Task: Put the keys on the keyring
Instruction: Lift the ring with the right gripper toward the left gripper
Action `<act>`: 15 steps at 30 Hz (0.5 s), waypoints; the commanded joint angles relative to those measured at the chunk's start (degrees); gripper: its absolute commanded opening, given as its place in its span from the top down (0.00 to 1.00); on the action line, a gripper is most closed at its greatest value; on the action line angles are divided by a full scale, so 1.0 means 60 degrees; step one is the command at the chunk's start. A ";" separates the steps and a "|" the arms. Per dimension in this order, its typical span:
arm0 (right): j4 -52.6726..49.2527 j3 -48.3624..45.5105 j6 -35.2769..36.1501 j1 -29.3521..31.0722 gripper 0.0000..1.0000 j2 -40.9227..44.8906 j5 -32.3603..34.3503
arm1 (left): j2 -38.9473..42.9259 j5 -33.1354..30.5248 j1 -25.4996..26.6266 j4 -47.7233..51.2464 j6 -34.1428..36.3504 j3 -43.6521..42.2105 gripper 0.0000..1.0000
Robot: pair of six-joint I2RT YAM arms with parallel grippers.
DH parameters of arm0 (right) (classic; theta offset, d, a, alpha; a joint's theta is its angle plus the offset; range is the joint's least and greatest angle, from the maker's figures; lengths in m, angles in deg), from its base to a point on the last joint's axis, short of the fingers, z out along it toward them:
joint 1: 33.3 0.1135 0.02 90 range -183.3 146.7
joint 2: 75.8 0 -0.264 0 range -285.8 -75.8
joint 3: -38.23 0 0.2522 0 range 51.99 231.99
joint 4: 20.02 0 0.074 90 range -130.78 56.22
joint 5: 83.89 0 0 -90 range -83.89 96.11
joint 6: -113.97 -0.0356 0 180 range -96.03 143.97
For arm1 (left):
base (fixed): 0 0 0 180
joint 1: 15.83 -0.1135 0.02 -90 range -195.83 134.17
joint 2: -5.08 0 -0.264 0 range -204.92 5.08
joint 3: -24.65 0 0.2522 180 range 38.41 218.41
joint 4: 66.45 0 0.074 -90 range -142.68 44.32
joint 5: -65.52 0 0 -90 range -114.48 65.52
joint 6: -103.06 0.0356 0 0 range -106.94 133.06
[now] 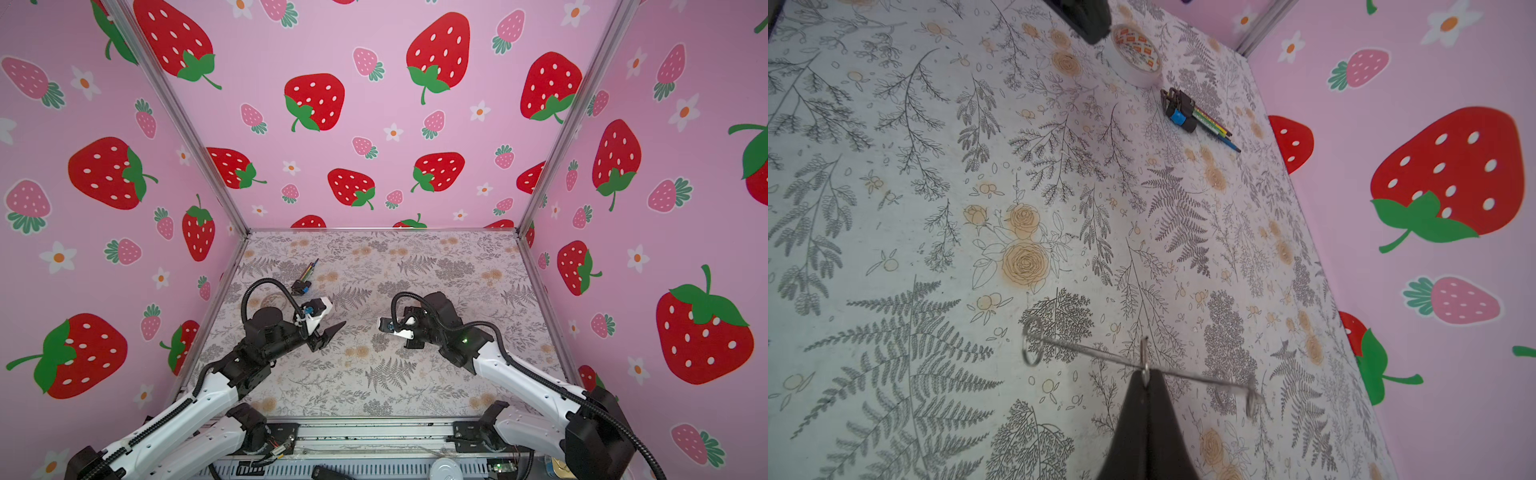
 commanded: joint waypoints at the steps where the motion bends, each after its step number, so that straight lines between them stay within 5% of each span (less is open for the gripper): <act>1: 0.1041 -0.0329 0.0746 -0.0121 1.00 0.0422 -0.0809 | -0.0016 0.0861 0.0383 0.0210 0.1949 0.0033 0.48; 15: 0.1808 -0.0552 -0.0040 -0.0233 1.00 0.0426 -0.2330 | -0.1208 0.0962 0.1278 -0.1027 0.2224 0.0360 0.56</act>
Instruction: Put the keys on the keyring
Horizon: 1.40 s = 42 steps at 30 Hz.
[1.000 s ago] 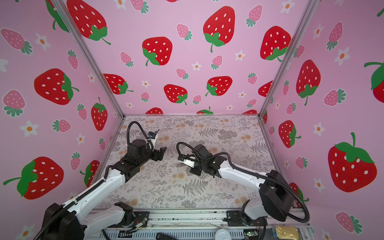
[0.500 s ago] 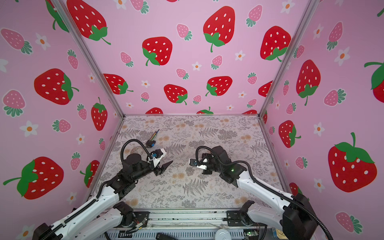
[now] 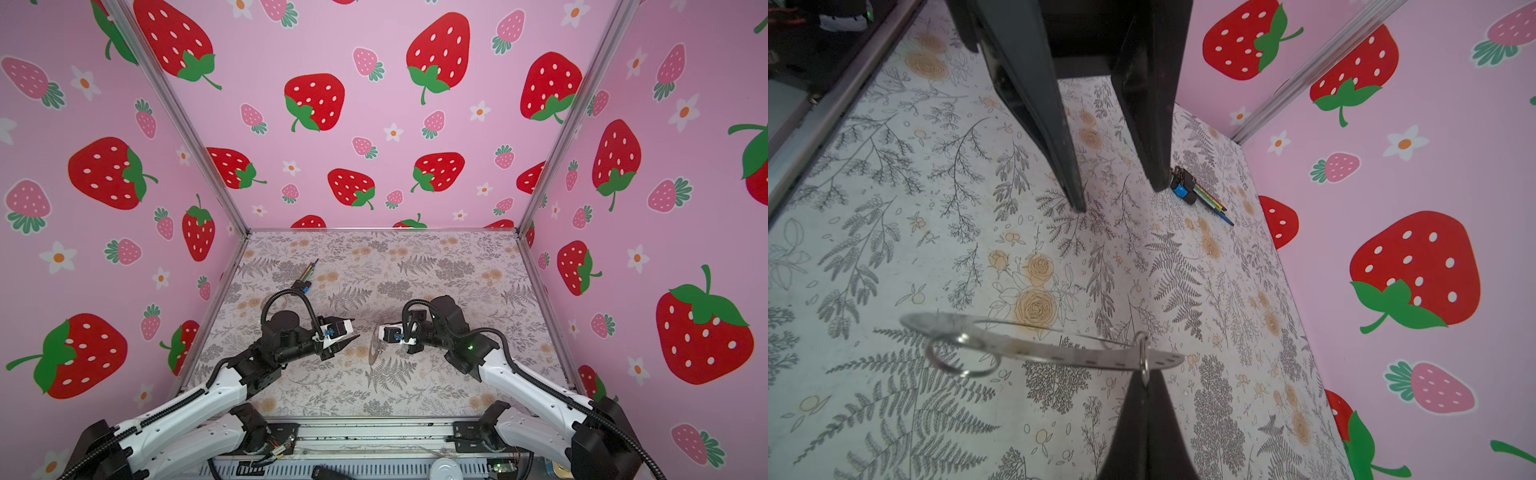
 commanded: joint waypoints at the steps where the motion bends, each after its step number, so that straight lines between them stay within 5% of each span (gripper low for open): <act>1: 0.0831 -0.0258 -0.0483 -0.0069 1.00 0.0147 -0.0797 | -0.0183 0.0455 0.0119 -0.0432 0.0249 0.0423 0.56; 17: 0.2421 -0.0671 -0.2336 -0.0061 1.00 -0.0038 -0.1866 | -0.0568 0.0674 0.0572 -0.1281 -0.0963 0.0707 0.70; 42: 0.2378 -0.0667 -0.2593 -0.0060 1.00 0.0025 -0.2042 | -0.1008 0.0896 0.0805 -0.1350 -0.1224 0.1122 0.80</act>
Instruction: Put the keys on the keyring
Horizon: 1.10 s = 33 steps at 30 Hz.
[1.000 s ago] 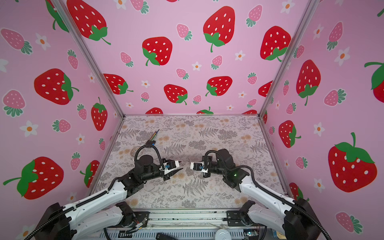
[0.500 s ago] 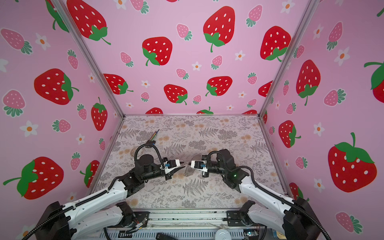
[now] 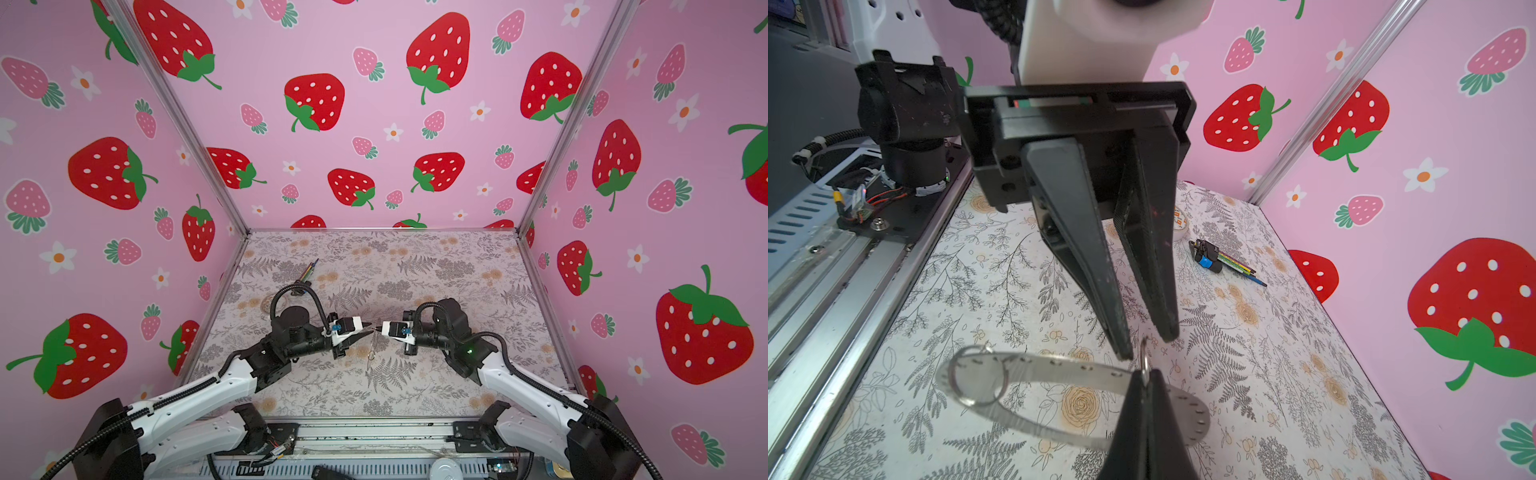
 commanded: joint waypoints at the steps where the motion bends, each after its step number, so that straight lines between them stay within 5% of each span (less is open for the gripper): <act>1: 0.0272 -0.0069 -0.0033 -0.0019 1.00 0.0054 -0.0287 | -0.0074 0.0178 0.0080 -0.0192 -0.0008 0.0432 0.81; 17: 0.0117 0.0031 0.0040 -0.0027 1.00 0.0030 -0.0097 | -0.0226 0.0480 0.0171 -0.0103 -0.0235 0.0681 1.00; 20: -0.0073 0.0089 0.0158 -0.0028 0.94 0.0128 0.0063 | -0.0241 0.0516 0.0171 -0.0093 -0.0312 0.0664 1.00; 24: -0.0654 0.0103 0.0492 -0.0089 0.75 0.0543 0.0695 | -0.0187 0.0592 0.0086 -0.0176 -0.0578 0.0652 1.00; 33: -0.1122 -0.0589 -0.0021 -0.0790 0.68 0.2196 0.1176 | -0.0348 0.1623 -0.0410 -0.1300 -0.1678 0.0492 1.00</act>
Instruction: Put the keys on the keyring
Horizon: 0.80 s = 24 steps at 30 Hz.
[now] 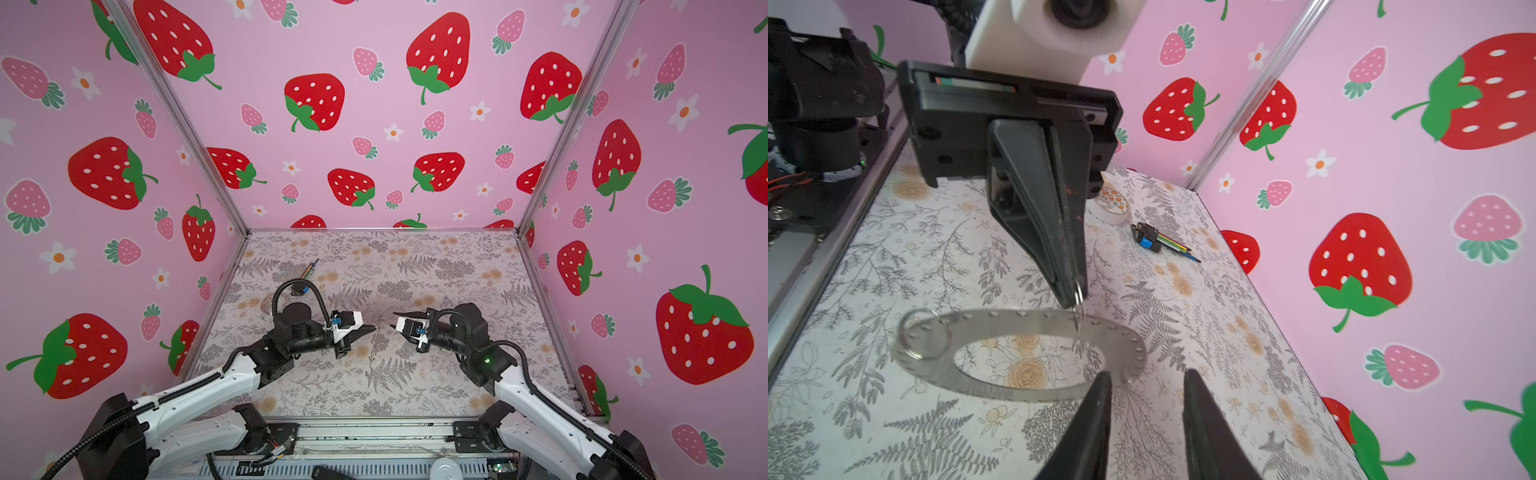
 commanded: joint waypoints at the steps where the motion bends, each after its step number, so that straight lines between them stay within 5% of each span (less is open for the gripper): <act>1: -0.0336 -0.0122 -0.0306 -0.0029 0.68 0.0156 -0.0031 | -0.0084 0.0728 -0.0146 -0.1011 -0.0571 0.0309 1.00; 24: 0.0091 0.0753 -0.0740 0.0539 0.75 -0.1186 -0.0581 | -0.0350 -0.0607 -0.0009 0.3521 0.1032 0.2508 1.00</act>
